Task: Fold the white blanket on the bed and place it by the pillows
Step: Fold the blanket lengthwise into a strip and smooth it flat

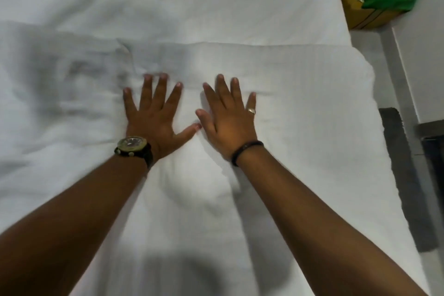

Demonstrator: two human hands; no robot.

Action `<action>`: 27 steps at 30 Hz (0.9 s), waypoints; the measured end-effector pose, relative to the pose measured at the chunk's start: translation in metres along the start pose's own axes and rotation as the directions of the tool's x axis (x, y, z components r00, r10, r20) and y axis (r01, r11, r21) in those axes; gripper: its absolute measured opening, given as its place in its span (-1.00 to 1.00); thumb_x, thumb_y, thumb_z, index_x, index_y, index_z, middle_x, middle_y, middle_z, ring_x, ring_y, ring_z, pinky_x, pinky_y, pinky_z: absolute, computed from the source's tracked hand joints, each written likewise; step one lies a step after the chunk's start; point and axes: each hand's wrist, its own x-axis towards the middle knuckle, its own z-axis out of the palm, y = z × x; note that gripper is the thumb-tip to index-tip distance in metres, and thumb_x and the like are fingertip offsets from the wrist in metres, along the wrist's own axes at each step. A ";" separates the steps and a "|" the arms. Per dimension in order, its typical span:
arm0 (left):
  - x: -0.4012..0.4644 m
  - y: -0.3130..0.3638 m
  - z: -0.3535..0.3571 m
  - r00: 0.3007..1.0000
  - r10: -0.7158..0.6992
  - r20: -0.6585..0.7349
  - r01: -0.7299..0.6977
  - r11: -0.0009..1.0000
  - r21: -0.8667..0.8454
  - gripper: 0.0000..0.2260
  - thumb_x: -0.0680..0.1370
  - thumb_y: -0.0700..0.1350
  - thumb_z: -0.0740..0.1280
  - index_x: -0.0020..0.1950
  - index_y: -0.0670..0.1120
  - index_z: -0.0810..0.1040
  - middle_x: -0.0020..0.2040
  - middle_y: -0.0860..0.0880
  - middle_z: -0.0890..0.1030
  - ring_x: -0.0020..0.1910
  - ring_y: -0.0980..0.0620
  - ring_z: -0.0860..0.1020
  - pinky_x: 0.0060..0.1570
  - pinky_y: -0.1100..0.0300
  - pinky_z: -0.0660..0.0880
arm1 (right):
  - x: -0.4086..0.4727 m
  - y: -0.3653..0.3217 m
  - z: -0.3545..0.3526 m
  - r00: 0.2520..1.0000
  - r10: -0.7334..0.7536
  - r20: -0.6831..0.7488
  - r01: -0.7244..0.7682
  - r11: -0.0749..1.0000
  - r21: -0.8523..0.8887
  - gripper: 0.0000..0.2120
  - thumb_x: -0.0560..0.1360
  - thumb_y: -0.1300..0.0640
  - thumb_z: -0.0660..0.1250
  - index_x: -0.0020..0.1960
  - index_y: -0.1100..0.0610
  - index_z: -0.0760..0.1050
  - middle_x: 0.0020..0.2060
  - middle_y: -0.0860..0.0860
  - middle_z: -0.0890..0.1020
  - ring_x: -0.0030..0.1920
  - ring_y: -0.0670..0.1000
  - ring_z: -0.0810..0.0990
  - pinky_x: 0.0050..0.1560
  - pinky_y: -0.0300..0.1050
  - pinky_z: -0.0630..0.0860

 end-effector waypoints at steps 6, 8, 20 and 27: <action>0.007 0.001 0.003 0.999 -0.013 0.040 0.013 1.000 0.019 -0.09 0.39 0.51 -0.01 0.61 0.08 -0.10 0.63 -0.05 -0.13 0.59 -0.15 -0.21 0.41 -0.41 -0.20 | 0.040 0.098 -0.006 0.988 0.123 -0.089 -0.137 0.976 -0.171 -0.19 0.46 -0.47 -0.09 0.58 -0.05 -0.01 0.59 0.02 -0.03 0.57 0.11 -0.09 0.42 0.43 -0.19; 0.010 0.001 0.002 0.998 -0.009 0.065 0.006 0.999 0.039 -0.09 0.38 0.52 -0.03 0.61 0.07 -0.12 0.62 -0.06 -0.15 0.58 -0.16 -0.21 0.41 -0.42 -0.20 | 0.041 0.177 -0.030 0.888 0.445 -0.112 -0.457 0.880 -0.128 -0.12 0.44 -0.49 -0.20 0.59 0.00 -0.10 0.59 0.04 -0.10 0.57 0.11 -0.14 0.43 0.43 -0.18; 0.013 0.001 0.010 0.996 -0.021 0.087 0.016 0.998 0.055 -0.06 0.37 0.48 0.00 0.61 0.01 -0.11 0.62 -0.13 -0.12 0.58 -0.23 -0.17 0.40 -0.40 -0.21 | 0.016 0.028 0.014 0.998 -0.041 -0.057 0.041 0.999 -0.012 -0.23 0.50 -0.40 -0.04 0.57 0.00 0.06 0.58 0.12 -0.03 0.57 0.15 -0.12 0.44 0.38 -0.22; 0.014 0.002 0.013 0.999 0.007 0.044 -0.009 0.999 0.037 -0.08 0.39 0.48 -0.01 0.61 0.02 -0.13 0.62 -0.13 -0.12 0.58 -0.23 -0.17 0.39 -0.39 -0.23 | -0.030 0.239 -0.025 0.809 0.567 -0.158 -0.584 0.806 -0.099 -0.15 0.46 -0.47 -0.21 0.58 0.02 -0.02 0.58 0.12 -0.02 0.56 0.19 -0.07 0.46 0.36 -0.10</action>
